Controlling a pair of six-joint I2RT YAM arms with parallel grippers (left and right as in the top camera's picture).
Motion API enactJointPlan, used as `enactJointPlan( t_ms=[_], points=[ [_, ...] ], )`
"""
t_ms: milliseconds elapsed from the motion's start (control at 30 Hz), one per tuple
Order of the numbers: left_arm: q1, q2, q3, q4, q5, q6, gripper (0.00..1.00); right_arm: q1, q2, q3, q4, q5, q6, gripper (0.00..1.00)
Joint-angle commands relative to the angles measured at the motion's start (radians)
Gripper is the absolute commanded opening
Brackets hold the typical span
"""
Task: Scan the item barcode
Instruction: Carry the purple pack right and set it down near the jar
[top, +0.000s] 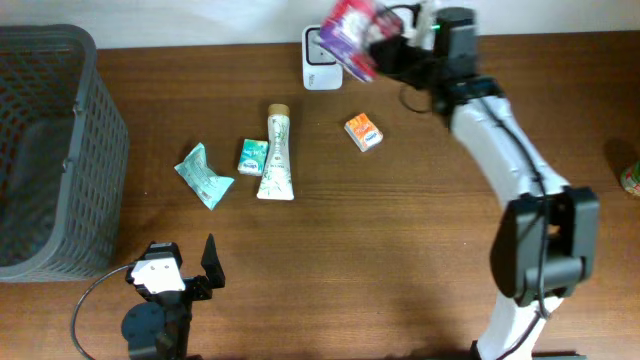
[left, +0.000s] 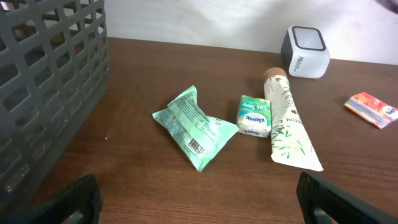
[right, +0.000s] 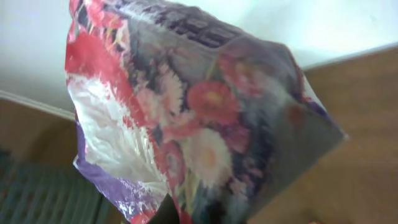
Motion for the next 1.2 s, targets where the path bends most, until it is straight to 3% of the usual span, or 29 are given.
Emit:
enactJointPlan(
  t_ms=[0,200,500,667,800,1000,1167],
  points=[
    [0.003,-0.005,-0.002,-0.006,-0.007,-0.009,0.99,0.079,0.069,0.011,0.097,0.295,0.125,0.04],
    [0.003,-0.005,-0.002,-0.006,-0.007,-0.009,0.99,0.111,0.193,0.011,0.301,0.323,0.177,0.04],
    [0.003,-0.005,-0.002,-0.006,-0.007,-0.009,0.99,0.09,0.159,0.012,0.307,0.281,0.066,0.04],
    [0.003,-0.005,-0.002,-0.006,-0.007,-0.009,0.99,-0.041,0.016,0.012,0.138,0.282,0.07,0.04],
    [0.003,-0.005,-0.002,-0.006,-0.007,-0.009,0.99,-0.25,-0.058,0.013,-0.157,0.282,0.07,0.04],
    [0.003,-0.005,-0.002,-0.006,-0.007,-0.009,0.99,-0.484,-0.056,0.011,-0.446,0.332,0.07,0.04],
    [0.003,-0.005,-0.002,-0.006,-0.007,-0.009,0.99,-0.636,-0.035,0.009,-0.544,0.396,0.068,0.05]
  ],
)
